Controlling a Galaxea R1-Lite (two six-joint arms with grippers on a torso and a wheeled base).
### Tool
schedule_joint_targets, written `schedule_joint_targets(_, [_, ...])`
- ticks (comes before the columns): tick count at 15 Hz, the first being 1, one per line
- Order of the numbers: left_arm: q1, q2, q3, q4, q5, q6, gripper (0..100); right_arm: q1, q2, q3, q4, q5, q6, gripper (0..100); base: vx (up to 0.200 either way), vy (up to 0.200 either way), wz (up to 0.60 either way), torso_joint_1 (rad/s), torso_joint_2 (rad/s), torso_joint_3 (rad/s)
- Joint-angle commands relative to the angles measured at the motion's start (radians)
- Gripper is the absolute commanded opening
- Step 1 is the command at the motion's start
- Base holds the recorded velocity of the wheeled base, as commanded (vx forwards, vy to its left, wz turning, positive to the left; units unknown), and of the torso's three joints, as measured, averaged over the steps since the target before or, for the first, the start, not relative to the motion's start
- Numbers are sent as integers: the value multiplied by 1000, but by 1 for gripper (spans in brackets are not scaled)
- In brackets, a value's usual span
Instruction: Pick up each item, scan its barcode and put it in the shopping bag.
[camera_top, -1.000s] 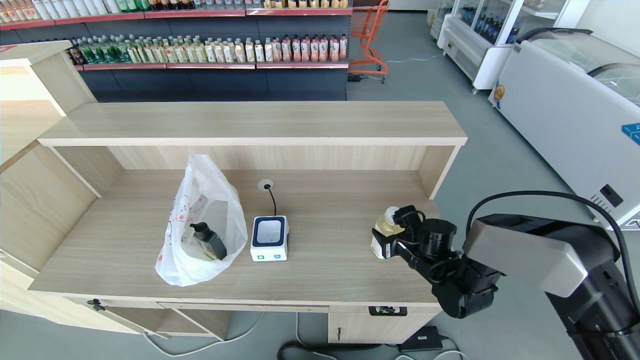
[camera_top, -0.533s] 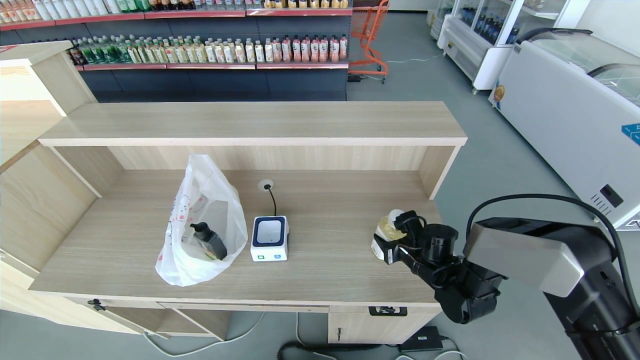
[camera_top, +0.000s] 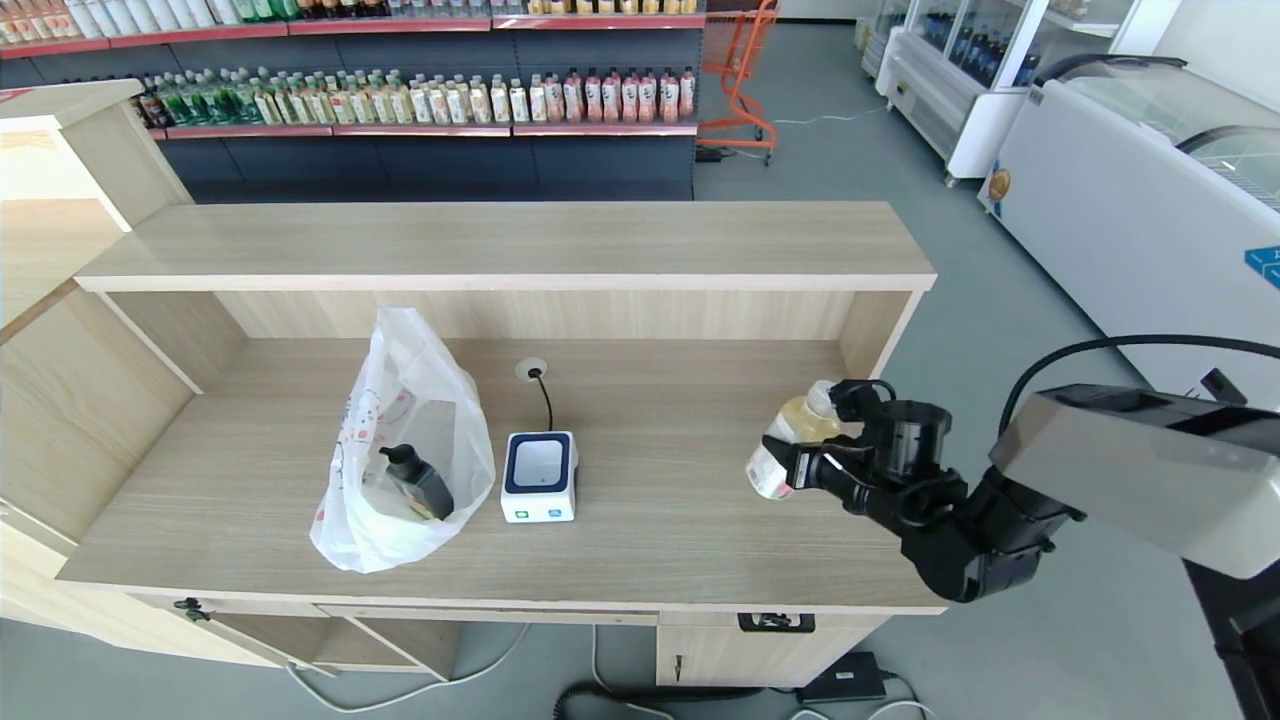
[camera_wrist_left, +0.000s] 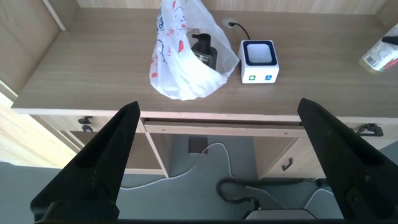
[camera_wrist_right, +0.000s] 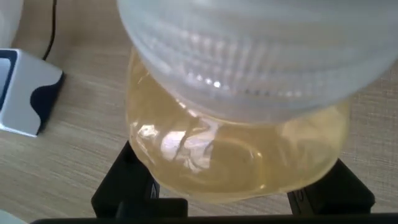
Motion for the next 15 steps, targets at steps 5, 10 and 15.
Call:
schedule_joint_targets(5, [0,0,0,0,0,1,100,-151,-500,389,111,738,70,0,0,0,0,0,0,0])
schedule_joint_targets(10, [0,0,0,0,0,1,100,-145,-561,578,22,979,27,0,0,0,0,0,0,0])
schedule_joint_targets(15, [0,0,0,0,0,1,100,-117,-615,584,67,1022,47,0,0,0,0,0,0,0])
